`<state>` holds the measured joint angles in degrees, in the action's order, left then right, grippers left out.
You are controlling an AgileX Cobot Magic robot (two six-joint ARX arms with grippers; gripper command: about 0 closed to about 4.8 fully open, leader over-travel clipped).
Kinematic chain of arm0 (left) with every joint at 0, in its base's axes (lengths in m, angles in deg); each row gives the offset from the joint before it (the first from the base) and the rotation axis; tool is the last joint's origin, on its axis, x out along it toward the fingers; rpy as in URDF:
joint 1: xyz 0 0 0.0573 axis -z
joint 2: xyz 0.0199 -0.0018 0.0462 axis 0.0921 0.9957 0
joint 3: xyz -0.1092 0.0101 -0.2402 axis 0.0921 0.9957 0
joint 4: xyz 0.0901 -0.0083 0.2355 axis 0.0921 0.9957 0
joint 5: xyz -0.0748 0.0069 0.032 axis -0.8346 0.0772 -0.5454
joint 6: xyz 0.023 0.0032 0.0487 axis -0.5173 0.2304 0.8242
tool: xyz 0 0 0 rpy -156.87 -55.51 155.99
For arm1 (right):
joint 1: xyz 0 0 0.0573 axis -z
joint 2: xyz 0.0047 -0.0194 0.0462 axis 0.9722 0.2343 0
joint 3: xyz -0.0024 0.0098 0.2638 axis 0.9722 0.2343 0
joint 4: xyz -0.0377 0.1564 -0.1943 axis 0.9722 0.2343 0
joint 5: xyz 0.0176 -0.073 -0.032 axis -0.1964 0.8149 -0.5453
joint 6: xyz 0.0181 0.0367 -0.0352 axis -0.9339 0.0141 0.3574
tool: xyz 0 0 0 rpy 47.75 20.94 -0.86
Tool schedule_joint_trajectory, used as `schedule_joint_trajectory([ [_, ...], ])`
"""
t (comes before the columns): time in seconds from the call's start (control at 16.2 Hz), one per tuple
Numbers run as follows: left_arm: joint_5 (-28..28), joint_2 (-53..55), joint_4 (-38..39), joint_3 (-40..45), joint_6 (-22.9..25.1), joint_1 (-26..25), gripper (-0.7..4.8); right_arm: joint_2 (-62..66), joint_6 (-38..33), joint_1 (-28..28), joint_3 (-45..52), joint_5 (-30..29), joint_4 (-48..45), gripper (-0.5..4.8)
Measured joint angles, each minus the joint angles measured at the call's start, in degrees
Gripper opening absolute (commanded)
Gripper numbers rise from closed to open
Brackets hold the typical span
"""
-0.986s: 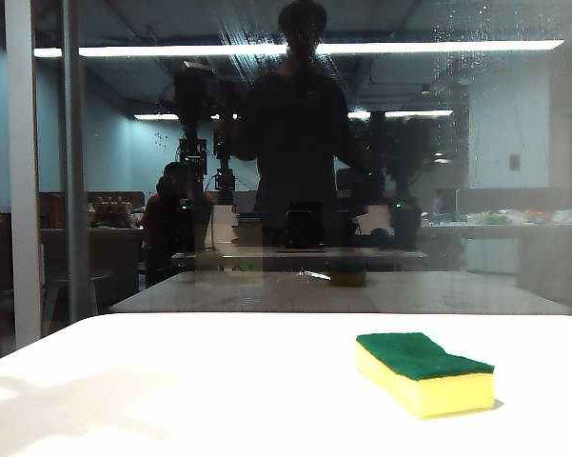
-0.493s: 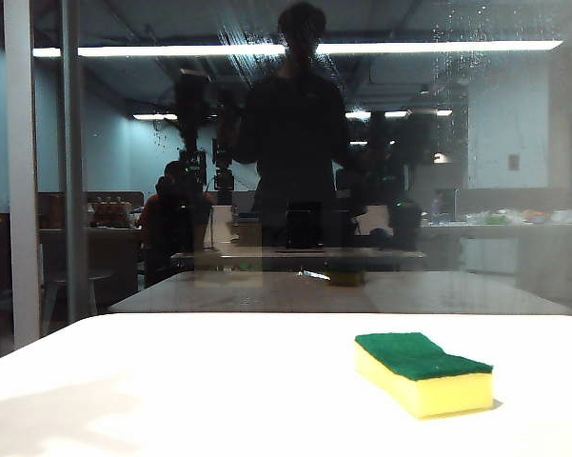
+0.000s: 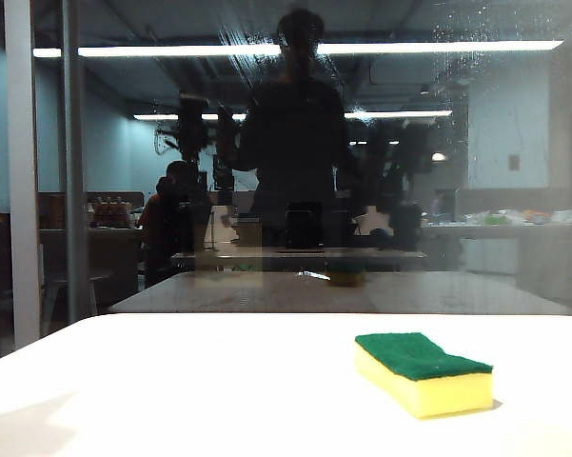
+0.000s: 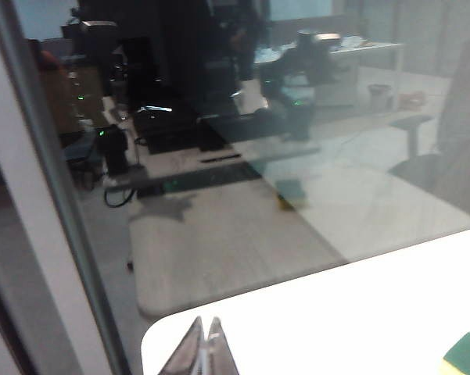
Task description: Reach upward to find where there is water on the glass, pick up the sponge from the table, dry the water, and finally place the sponge back on the table.
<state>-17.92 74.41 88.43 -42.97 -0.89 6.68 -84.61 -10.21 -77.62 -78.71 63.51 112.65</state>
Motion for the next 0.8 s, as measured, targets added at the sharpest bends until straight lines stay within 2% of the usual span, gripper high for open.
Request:
schedule_joint_trajectory([
  [0.37,1.2,-9.0,-0.3,8.0,0.0,0.0,-0.05,-3.0,-0.8,-0.3,4.7,-0.1,-3.1,-0.03],
  [0.49,1.3,-8.7,-1.5,9.9,0.0,-0.1,-0.05,-3.0,-0.8,-0.4,4.9,-0.3,-3.2,-0.03],
  [0.8,1.3,-8.9,-11.0,15.5,0.0,-0.1,-0.05,-3.1,-0.8,-0.3,7.2,0.0,-5.6,-0.03],
])
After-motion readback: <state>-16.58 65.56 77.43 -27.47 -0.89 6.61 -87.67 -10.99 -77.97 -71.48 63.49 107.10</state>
